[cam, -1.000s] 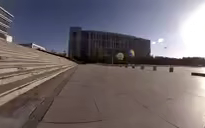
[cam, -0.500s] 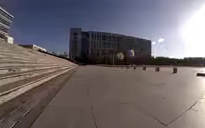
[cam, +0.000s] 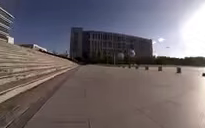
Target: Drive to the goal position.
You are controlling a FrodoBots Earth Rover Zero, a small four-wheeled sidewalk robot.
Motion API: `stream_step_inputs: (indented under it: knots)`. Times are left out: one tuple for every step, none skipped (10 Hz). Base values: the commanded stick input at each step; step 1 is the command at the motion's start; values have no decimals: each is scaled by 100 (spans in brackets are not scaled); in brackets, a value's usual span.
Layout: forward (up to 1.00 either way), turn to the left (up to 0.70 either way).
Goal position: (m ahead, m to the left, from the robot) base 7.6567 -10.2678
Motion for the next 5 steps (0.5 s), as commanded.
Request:
stream_step_inputs:
  knots:
    - [70, 0]
    - [70, 0]
    - [70, 0]
    - [70, 0]
    - [70, 0]
